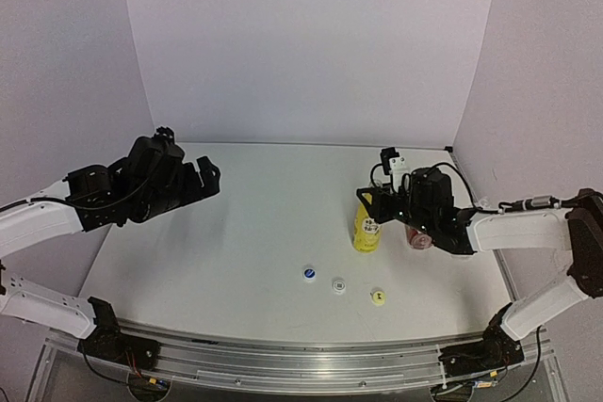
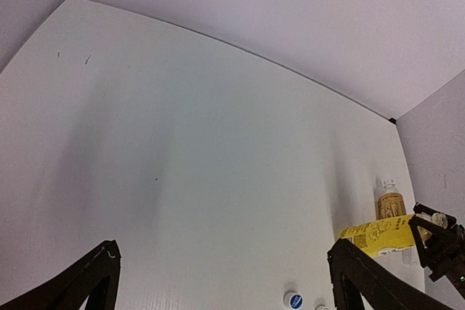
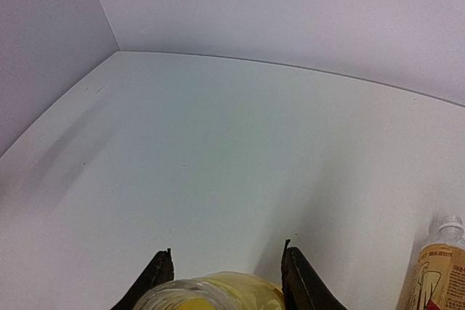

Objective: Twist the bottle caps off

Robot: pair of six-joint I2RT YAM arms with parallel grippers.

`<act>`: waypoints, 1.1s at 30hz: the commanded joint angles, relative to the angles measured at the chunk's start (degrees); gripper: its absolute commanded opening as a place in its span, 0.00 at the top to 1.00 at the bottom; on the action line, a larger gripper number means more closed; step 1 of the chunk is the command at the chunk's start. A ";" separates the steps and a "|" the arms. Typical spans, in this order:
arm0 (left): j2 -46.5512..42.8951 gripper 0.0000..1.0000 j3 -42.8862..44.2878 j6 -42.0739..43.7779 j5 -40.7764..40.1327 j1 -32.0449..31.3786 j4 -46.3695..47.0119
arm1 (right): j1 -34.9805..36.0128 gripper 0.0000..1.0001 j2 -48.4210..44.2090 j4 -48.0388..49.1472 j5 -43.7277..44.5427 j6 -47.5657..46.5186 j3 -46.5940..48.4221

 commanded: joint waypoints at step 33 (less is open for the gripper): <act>-0.22 0.00 1.38 0.41 -1.44 -0.09 1.15 | -0.25 0.07 -9.84 -10.80 4.47 -0.90 0.42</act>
